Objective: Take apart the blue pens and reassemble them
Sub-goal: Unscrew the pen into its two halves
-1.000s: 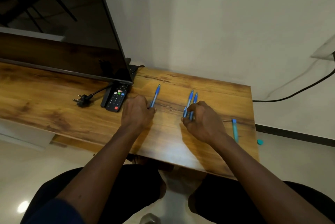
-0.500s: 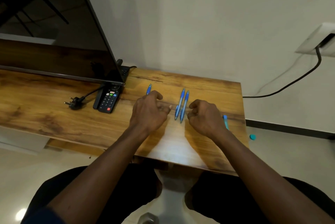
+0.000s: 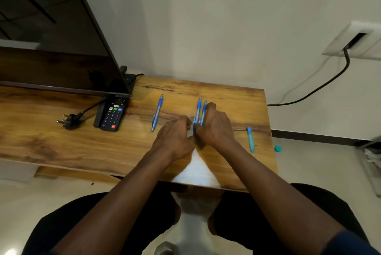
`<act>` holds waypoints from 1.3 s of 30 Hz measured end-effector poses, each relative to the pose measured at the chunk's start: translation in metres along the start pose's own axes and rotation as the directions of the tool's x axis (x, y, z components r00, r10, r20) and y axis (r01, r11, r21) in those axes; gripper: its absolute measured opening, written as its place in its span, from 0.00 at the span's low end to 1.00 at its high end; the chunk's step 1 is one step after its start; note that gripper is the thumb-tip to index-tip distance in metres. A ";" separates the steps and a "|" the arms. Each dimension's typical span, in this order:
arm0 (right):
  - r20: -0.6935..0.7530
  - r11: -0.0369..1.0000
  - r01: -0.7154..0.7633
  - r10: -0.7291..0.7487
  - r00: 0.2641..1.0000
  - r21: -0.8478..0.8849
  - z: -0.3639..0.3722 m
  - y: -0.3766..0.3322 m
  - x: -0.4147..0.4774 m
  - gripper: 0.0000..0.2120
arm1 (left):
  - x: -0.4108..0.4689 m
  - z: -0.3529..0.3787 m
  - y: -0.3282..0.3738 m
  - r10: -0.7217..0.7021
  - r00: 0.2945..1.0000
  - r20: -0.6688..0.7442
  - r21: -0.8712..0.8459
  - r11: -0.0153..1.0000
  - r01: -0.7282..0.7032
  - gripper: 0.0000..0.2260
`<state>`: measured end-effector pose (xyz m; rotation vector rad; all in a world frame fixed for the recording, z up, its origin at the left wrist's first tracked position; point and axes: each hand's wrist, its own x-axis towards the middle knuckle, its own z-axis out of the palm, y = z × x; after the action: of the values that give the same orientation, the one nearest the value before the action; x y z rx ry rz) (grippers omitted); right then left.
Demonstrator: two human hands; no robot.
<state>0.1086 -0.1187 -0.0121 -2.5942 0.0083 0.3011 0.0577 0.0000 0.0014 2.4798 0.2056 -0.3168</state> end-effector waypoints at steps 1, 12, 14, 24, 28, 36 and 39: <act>-0.001 0.999 -0.017 0.017 1.000 0.033 0.000 0.001 0.001 0.24 | 0.000 0.001 0.000 0.010 1.000 0.006 0.010 1.000 -0.010 0.24; 0.127 0.913 -0.235 0.203 0.971 0.334 -0.007 0.010 0.008 0.22 | 0.002 -0.002 -0.005 0.002 0.999 0.040 0.015 1.000 -0.002 0.28; 0.183 0.859 -0.302 0.246 0.952 0.414 -0.012 0.011 0.009 0.21 | 0.003 -0.004 -0.005 -0.003 0.999 0.039 0.024 1.000 0.002 0.28; 0.378 0.439 -0.433 0.210 0.902 0.787 -0.044 0.013 -0.006 0.06 | 0.001 -0.009 -0.005 -0.010 0.996 -0.089 -0.188 0.982 -0.007 0.21; 0.376 0.297 -0.394 0.117 0.919 0.870 -0.075 0.025 0.004 0.05 | 0.013 -0.003 0.035 0.001 0.983 -0.182 -0.362 0.930 -0.068 0.15; 0.349 0.257 -0.345 0.035 0.937 0.903 -0.082 0.026 -0.003 0.10 | 0.016 -0.001 0.038 -0.005 0.974 -0.225 -0.540 0.833 -0.120 0.04; 0.328 0.248 -0.323 0.022 0.945 0.914 -0.084 0.035 -0.002 0.10 | 0.015 0.002 0.046 -0.013 0.974 -0.226 -0.548 0.829 -0.116 0.04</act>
<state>0.1221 -0.1915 0.0413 -1.2480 0.3099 0.5057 0.0821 -0.0360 0.0218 1.9220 0.2777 0.0492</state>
